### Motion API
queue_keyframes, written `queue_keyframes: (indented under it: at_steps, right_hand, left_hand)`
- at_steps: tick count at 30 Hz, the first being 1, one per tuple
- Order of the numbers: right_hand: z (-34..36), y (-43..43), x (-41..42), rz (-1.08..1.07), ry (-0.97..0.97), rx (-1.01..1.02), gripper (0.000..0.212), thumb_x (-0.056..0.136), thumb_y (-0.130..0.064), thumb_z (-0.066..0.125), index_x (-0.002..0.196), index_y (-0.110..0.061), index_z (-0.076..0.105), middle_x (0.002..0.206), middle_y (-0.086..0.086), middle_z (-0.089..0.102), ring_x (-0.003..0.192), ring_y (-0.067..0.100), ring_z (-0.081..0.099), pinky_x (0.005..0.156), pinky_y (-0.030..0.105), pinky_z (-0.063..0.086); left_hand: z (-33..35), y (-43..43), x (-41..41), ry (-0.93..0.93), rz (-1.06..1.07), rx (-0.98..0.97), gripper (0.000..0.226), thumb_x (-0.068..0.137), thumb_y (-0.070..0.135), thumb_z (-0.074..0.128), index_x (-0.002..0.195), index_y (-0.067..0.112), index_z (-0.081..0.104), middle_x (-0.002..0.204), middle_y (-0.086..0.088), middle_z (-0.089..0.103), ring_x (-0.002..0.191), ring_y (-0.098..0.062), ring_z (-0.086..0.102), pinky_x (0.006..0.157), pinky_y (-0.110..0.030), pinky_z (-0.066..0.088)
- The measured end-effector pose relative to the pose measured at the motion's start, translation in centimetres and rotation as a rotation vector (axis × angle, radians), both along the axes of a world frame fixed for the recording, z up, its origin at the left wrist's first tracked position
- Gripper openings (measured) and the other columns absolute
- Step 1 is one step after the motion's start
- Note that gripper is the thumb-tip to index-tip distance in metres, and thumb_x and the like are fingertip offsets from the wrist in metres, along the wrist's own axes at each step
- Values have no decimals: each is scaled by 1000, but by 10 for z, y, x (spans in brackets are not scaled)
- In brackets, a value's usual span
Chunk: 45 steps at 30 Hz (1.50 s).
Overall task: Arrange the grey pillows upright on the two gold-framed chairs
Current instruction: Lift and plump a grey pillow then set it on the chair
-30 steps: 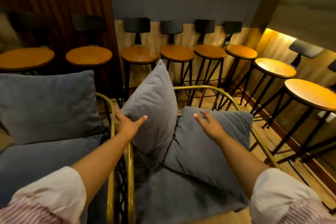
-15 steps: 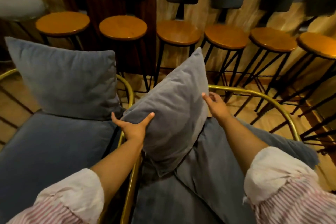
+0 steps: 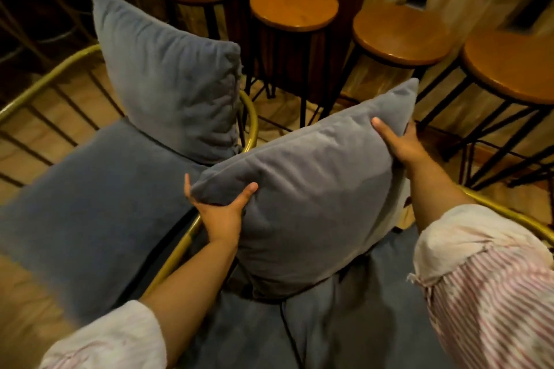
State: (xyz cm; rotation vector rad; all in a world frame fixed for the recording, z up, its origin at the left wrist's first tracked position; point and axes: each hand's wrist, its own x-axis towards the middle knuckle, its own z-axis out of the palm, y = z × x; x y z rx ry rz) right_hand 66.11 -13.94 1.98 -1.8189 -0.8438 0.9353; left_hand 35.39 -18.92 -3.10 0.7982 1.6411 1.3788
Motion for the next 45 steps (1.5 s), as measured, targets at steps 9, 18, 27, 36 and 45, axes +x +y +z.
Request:
queue_keyframes:
  at_steps: [9, 18, 27, 36, 45]
  right_hand:
    - [-30, -22, 28, 139, -8, -59, 125, 47, -84, 61, 150, -25, 20, 155, 6, 31, 139, 32, 32, 111, 46, 29]
    - [-46, -67, 40, 246, -41, -217, 128, 37, -73, 79, 146, -39, 21, 155, -1, 31, 138, 35, 34, 102, 64, 37]
    - [12, -101, 0, 37, 1, 71, 109, 53, -46, 85, 146, -26, 30, 149, 2, 40, 135, 29, 40, 108, 49, 37]
    - [138, -123, -126, 13, -121, 255, 98, 60, -54, 80, 141, -25, 35, 144, 4, 47, 129, 28, 48, 102, 43, 44]
    - [144, -142, -295, 74, -56, 269, 89, 68, -46, 78, 141, -19, 34, 144, 7, 46, 128, 31, 48, 99, 44, 44]
  left_hand:
    - [-31, -49, 6, 133, -199, -156, 127, 43, 31, 90, 145, 4, 21, 149, -13, 39, 136, -23, 40, 114, -32, 30]
    - [-30, -49, 6, 39, -128, -160, 94, 71, 13, 80, 147, 12, 25, 149, -9, 42, 136, -25, 41, 103, -23, 32]
    - [33, -55, -21, -20, -56, -53, 106, 52, 39, 88, 142, 15, 37, 143, -8, 50, 131, -26, 49, 111, -39, 37]
    - [149, -55, -154, -115, -163, 55, 102, 47, 62, 82, 134, 19, 48, 135, -5, 58, 125, -29, 54, 104, -47, 44]
    - [202, -76, -329, 45, -122, 29, 107, 45, 71, 77, 137, 27, 43, 139, -2, 54, 127, -33, 50, 100, -46, 43]
